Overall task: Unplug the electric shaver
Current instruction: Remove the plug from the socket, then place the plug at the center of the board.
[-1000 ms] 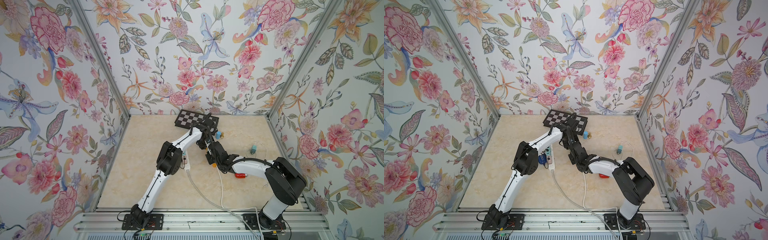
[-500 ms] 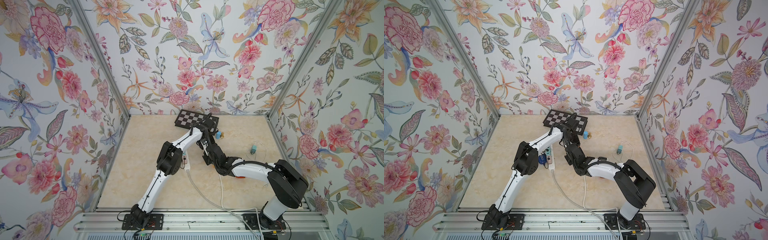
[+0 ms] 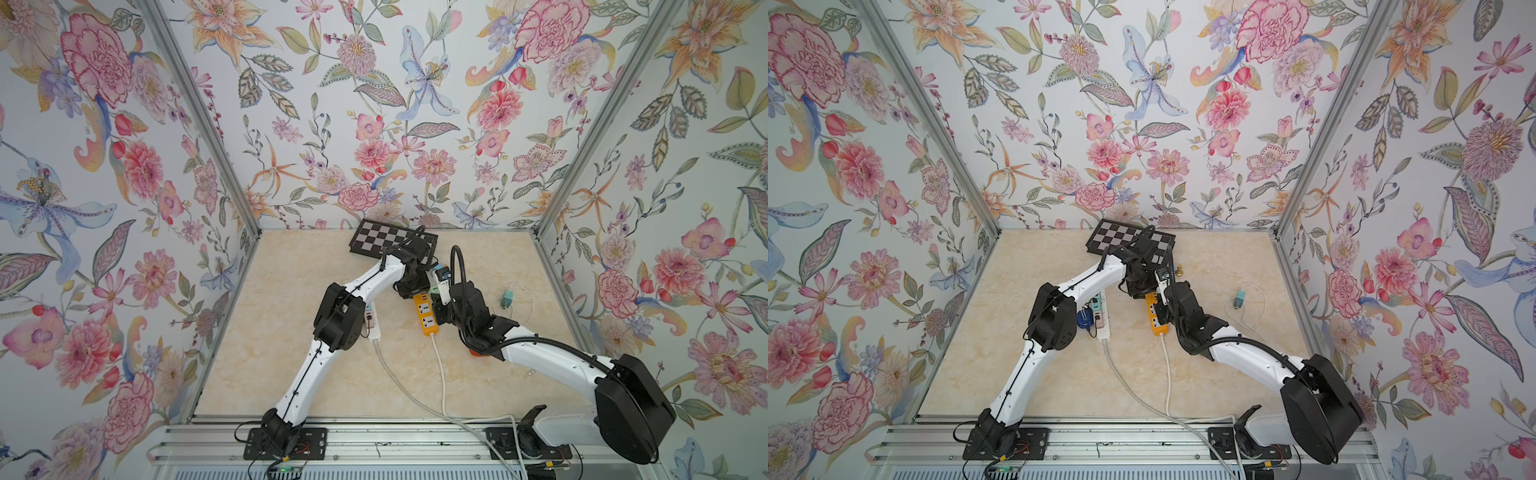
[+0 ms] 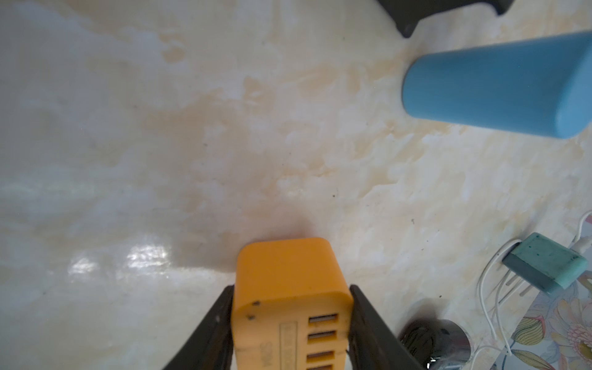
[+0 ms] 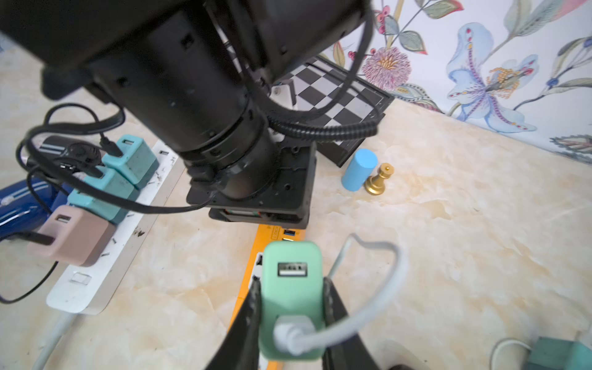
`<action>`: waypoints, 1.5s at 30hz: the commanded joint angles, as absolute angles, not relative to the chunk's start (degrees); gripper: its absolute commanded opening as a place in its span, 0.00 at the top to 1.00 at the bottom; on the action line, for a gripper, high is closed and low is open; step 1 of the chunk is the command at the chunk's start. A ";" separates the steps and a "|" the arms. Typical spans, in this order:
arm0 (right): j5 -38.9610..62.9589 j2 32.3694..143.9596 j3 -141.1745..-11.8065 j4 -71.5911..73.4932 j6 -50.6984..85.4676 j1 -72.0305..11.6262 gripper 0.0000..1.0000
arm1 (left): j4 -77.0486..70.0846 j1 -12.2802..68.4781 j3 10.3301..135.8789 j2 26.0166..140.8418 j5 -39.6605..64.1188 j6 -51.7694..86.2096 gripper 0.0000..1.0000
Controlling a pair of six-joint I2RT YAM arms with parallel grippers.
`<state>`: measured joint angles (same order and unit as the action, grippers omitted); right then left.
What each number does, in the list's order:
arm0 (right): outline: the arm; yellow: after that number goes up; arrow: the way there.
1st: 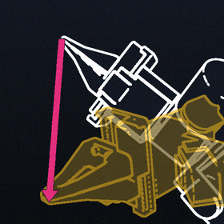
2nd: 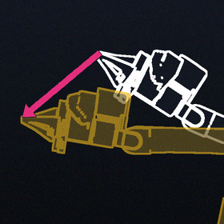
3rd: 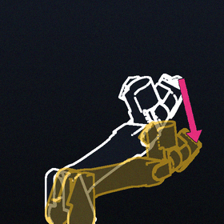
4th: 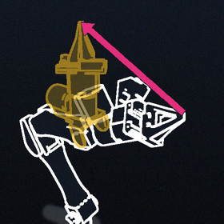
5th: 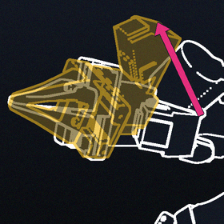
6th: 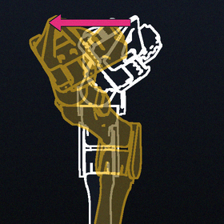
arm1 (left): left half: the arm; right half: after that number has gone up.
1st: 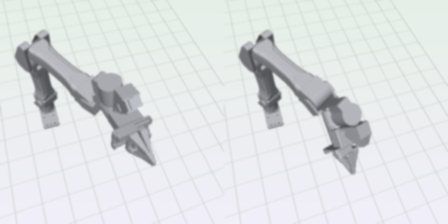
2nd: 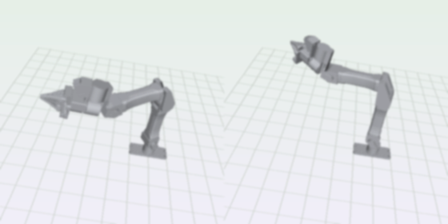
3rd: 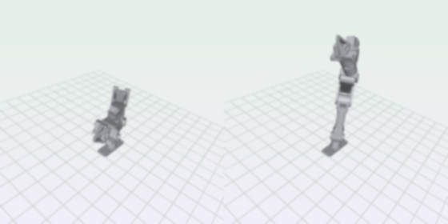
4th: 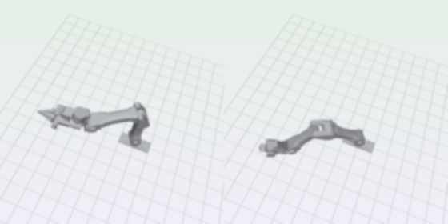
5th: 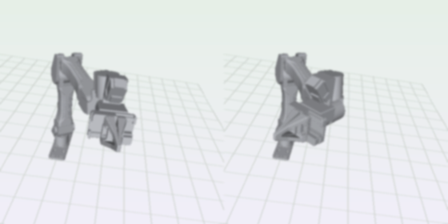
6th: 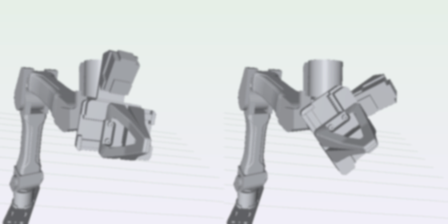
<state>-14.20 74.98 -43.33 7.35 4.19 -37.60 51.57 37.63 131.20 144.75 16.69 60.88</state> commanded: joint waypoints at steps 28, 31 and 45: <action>16.28 82.43 -54.29 -11.04 5.26 2.13 0.83 | 37.86 37.35 113.11 127.98 -0.80 45.83 0.03; 16.86 86.76 -59.51 -14.99 3.02 2.26 0.83 | 34.51 37.35 110.24 125.75 -0.65 44.46 0.01; 14.23 94.88 -71.85 -38.42 0.62 1.75 0.83 | 30.70 36.48 105.72 123.18 2.92 41.19 0.01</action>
